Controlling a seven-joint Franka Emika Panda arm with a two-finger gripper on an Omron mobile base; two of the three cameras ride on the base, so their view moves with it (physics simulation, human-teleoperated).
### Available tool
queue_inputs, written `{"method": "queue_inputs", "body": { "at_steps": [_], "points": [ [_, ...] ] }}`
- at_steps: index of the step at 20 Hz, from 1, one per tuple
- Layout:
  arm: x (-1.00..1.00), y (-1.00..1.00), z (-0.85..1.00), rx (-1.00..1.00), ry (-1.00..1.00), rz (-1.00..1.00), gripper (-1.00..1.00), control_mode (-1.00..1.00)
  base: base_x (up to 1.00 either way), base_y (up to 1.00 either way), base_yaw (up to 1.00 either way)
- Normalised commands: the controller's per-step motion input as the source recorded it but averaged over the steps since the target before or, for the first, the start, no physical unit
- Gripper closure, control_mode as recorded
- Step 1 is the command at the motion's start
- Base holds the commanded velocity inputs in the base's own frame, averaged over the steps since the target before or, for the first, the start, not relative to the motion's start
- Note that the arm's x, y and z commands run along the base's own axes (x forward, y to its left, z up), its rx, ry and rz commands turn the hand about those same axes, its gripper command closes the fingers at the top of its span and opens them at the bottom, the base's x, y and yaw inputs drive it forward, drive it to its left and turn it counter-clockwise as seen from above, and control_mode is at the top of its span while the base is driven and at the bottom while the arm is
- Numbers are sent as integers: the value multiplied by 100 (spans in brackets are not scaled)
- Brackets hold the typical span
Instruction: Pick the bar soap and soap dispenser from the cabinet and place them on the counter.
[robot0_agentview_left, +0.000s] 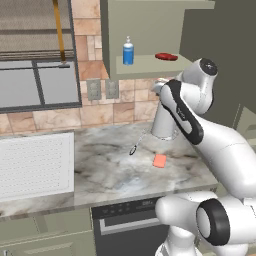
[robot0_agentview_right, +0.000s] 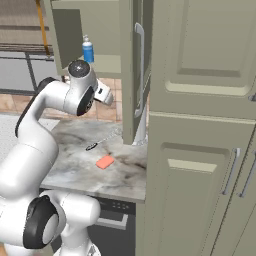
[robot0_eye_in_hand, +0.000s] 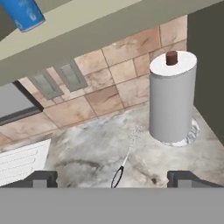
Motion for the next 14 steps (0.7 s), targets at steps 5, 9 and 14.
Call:
{"method": "queue_inputs", "body": {
  "at_steps": [5,9,14],
  "points": [
    [-4,0,21,-4,-7,1,-100,-100,0,0,0],
    [-2,0,20,-1,-8,4,-100,-100,0,0,0],
    [-1,0,17,0,-9,5,-100,-100,0,0,0]
  ]
}}
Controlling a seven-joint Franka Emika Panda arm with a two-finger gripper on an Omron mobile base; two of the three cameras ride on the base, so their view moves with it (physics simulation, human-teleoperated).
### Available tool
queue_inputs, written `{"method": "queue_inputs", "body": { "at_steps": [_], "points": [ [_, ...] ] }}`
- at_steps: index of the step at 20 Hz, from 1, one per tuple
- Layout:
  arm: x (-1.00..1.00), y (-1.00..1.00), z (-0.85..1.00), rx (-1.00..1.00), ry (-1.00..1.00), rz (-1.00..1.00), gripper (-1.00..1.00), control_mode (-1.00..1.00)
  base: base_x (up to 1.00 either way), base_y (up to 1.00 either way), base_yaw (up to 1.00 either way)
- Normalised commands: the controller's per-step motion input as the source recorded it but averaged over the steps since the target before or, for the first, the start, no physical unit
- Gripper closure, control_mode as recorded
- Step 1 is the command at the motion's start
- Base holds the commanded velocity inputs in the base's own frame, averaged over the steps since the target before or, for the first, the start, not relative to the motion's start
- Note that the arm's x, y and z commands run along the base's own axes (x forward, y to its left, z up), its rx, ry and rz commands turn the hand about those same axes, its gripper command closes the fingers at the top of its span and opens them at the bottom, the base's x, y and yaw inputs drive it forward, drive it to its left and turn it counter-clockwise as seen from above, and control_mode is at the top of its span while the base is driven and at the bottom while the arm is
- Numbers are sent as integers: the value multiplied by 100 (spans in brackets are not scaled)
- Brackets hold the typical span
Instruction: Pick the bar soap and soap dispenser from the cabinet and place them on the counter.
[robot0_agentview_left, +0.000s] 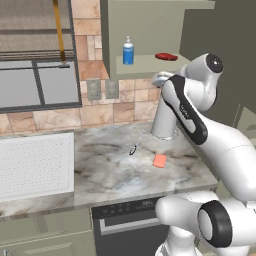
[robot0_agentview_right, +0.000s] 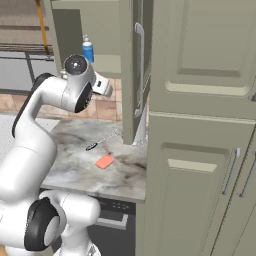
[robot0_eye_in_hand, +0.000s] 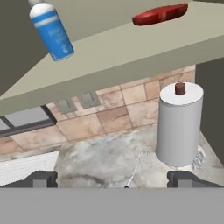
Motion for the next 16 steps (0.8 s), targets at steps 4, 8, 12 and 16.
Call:
{"method": "queue_inputs", "body": {
  "at_steps": [4,8,12,16],
  "points": [
    [0,1,12,-3,-11,3,-100,-100,0,0,0],
    [0,1,20,-5,-12,1,-100,-100,0,0,0],
    [0,2,23,-4,-8,0,-100,-100,0,0,0],
    [0,0,25,-1,-4,2,-100,-100,0,0,0]
  ]
}}
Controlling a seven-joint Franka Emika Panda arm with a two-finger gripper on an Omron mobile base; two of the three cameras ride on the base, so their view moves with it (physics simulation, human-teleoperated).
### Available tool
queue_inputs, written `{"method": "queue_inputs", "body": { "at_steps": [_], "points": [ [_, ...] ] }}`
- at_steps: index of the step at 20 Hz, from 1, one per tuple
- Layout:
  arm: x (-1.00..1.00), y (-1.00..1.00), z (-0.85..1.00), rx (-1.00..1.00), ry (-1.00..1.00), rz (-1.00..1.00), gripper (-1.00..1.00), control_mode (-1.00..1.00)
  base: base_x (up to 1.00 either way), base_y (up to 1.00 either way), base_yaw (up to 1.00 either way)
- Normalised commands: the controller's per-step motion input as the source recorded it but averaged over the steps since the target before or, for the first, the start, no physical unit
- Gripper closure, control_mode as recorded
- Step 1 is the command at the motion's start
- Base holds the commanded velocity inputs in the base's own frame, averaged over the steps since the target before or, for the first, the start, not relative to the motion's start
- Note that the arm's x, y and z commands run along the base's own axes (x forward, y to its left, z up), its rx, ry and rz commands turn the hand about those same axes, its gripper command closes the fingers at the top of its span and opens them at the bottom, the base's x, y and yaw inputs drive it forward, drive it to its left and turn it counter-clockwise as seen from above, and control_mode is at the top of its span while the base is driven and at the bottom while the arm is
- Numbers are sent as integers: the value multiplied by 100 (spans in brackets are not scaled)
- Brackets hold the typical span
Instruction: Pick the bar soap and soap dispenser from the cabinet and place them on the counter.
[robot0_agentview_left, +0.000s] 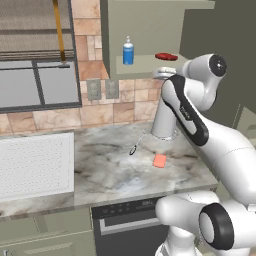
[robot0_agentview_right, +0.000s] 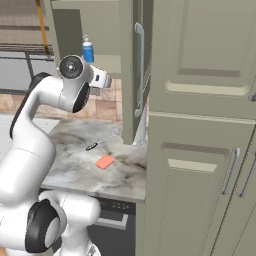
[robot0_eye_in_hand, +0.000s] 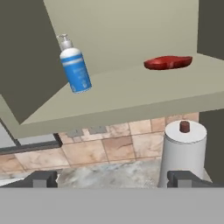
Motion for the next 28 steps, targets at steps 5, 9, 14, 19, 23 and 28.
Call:
{"method": "queue_inputs", "body": {
  "at_steps": [5,9,14,19,23,28],
  "points": [
    [6,0,21,0,0,3,-100,-100,0,0,0],
    [11,5,17,0,0,3,-100,-100,0,0,0],
    [18,6,14,0,0,3,-100,-100,0,0,0],
    [21,6,2,0,0,3,-100,-100,0,0,0],
    [23,5,1,0,0,3,-100,-100,0,0,0],
    [19,5,8,0,0,4,-100,-100,0,0,0]
  ]
}}
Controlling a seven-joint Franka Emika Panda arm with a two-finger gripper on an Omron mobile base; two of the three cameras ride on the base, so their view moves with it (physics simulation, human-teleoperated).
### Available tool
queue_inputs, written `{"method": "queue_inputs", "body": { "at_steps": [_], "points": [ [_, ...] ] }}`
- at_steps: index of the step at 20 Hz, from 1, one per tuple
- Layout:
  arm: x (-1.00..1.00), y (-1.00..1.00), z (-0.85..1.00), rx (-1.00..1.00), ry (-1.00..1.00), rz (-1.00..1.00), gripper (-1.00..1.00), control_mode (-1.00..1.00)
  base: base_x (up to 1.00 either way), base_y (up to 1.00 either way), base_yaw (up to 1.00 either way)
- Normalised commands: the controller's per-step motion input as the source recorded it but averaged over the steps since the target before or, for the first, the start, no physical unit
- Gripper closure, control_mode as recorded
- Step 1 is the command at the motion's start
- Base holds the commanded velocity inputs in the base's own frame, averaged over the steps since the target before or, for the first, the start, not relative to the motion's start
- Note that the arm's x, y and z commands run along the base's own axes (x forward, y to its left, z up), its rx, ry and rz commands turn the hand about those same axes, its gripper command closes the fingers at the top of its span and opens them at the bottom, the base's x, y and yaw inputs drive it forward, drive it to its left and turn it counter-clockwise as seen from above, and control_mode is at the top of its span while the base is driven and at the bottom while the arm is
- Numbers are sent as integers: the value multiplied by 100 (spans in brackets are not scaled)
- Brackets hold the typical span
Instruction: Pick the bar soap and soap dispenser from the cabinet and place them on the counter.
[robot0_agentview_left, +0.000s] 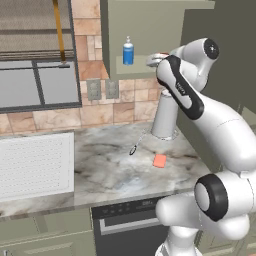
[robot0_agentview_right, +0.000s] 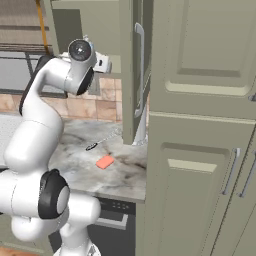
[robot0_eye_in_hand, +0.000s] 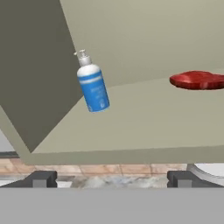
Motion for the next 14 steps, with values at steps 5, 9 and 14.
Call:
{"method": "queue_inputs", "body": {
  "at_steps": [5,9,14],
  "points": [
    [16,2,17,0,0,3,-100,-100,0,0,0],
    [11,4,22,-2,0,2,-100,-100,0,0,0],
    [13,9,14,-3,0,2,-100,-100,0,0,0]
  ]
}}
